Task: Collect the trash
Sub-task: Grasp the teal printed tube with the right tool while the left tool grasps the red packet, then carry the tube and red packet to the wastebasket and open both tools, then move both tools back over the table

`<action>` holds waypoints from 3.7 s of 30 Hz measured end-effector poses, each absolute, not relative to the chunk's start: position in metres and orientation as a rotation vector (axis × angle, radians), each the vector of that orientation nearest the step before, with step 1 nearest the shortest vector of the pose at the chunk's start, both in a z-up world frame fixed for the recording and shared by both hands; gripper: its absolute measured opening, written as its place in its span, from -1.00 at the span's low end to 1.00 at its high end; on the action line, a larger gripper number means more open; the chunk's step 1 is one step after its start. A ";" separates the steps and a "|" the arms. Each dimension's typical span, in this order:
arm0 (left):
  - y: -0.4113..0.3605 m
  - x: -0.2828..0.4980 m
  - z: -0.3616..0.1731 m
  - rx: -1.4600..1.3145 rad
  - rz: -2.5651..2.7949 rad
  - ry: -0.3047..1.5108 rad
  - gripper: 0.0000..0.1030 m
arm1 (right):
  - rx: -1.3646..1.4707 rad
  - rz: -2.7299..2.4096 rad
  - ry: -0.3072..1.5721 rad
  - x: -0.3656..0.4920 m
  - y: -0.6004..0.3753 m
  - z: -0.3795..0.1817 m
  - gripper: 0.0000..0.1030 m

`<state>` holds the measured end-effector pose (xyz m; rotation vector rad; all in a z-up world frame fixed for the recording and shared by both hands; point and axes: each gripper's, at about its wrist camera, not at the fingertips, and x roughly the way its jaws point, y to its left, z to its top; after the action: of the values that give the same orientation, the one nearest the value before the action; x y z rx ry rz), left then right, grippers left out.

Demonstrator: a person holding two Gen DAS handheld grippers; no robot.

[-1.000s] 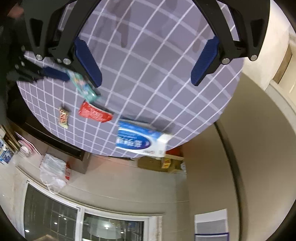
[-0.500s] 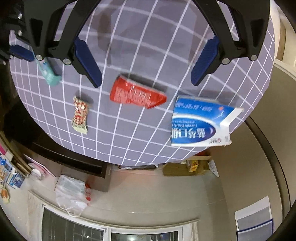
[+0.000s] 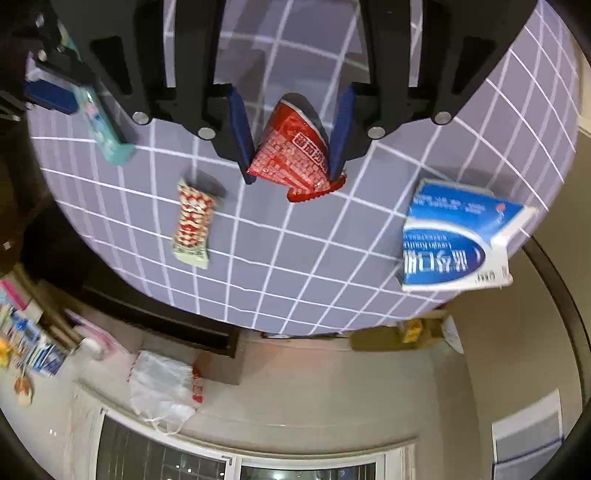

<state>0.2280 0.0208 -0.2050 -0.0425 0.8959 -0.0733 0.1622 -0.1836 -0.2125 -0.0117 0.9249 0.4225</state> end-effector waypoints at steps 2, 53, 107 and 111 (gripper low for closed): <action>0.025 0.222 -0.205 -0.054 -0.081 0.897 -0.28 | -0.006 0.420 0.922 0.161 -0.186 -0.212 -0.47; -0.335 0.149 -0.199 0.355 -0.647 0.893 -0.31 | 0.506 -0.081 0.836 0.100 -0.513 -0.253 -0.46; -0.066 0.181 -0.125 0.101 -0.150 0.739 0.83 | 0.282 0.181 0.837 0.191 -0.289 -0.167 0.88; -0.021 0.183 -0.126 0.082 -0.071 0.737 0.83 | 0.238 0.208 0.854 0.205 -0.250 -0.165 0.88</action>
<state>0.1832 -0.0212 -0.1259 0.0820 0.7373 -0.0714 0.2052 -0.2503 -0.1653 0.2383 0.8537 0.2081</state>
